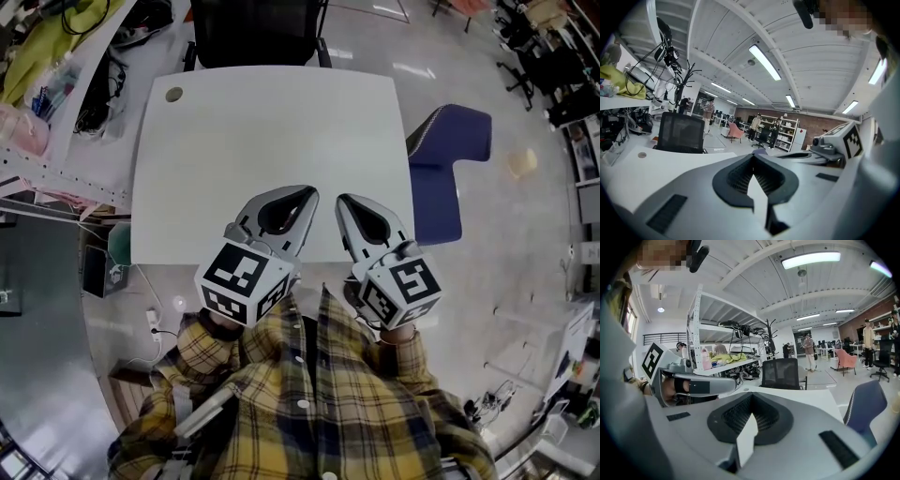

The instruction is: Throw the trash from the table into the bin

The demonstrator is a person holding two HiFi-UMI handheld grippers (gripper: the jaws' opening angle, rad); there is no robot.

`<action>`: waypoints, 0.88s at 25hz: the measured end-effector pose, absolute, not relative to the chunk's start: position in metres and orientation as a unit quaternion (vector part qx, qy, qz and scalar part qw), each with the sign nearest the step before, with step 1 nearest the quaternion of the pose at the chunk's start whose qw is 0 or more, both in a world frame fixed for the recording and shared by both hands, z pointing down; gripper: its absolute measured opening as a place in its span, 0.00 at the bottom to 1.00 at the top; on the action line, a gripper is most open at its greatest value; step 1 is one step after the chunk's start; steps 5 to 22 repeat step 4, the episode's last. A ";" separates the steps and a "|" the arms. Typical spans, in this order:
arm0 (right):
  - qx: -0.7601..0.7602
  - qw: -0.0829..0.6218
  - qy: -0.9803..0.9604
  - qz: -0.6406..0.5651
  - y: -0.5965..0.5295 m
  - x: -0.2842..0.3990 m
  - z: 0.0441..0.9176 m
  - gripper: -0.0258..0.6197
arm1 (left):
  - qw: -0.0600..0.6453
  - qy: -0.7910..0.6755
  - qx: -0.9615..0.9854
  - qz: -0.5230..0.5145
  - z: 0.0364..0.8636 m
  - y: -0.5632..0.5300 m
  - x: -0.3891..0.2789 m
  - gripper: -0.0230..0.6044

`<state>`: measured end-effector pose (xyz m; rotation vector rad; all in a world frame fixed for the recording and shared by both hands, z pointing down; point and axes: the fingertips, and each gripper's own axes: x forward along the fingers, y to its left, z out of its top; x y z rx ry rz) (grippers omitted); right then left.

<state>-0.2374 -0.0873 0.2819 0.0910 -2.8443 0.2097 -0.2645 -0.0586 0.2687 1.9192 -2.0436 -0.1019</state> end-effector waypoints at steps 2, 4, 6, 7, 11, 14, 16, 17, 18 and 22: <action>0.033 0.143 -0.986 0.073 -0.090 -0.238 0.282 0.04 | 0.168 -0.716 0.676 -0.038 0.269 -0.062 -0.267 0.05; 0.035 0.143 -0.986 0.073 -0.093 -0.239 0.281 0.04 | 0.168 -0.714 0.678 -0.039 0.269 -0.065 -0.271 0.05; 0.035 0.143 -0.986 0.073 -0.093 -0.239 0.281 0.04 | 0.168 -0.714 0.678 -0.039 0.269 -0.065 -0.271 0.05; 0.035 0.143 -0.986 0.073 -0.093 -0.239 0.281 0.04 | 0.168 -0.714 0.678 -0.039 0.269 -0.065 -0.271 0.05; 0.035 0.143 -0.986 0.073 -0.093 -0.239 0.281 0.04 | 0.168 -0.714 0.678 -0.039 0.269 -0.065 -0.271 0.05; 0.035 0.143 -0.986 0.073 -0.093 -0.239 0.281 0.04 | 0.168 -0.714 0.678 -0.039 0.269 -0.065 -0.271 0.05; 0.035 0.143 -0.986 0.073 -0.093 -0.239 0.281 0.04 | 0.168 -0.714 0.678 -0.039 0.269 -0.065 -0.271 0.05; 0.035 0.143 -0.986 0.073 -0.093 -0.239 0.281 0.04 | 0.168 -0.714 0.678 -0.039 0.269 -0.065 -0.271 0.05; 0.035 0.143 -0.986 0.073 -0.093 -0.239 0.281 0.04 | 0.168 -0.714 0.678 -0.039 0.269 -0.065 -0.271 0.05; 0.035 0.143 -0.986 0.073 -0.093 -0.239 0.281 0.04 | 0.168 -0.714 0.678 -0.039 0.269 -0.065 -0.271 0.05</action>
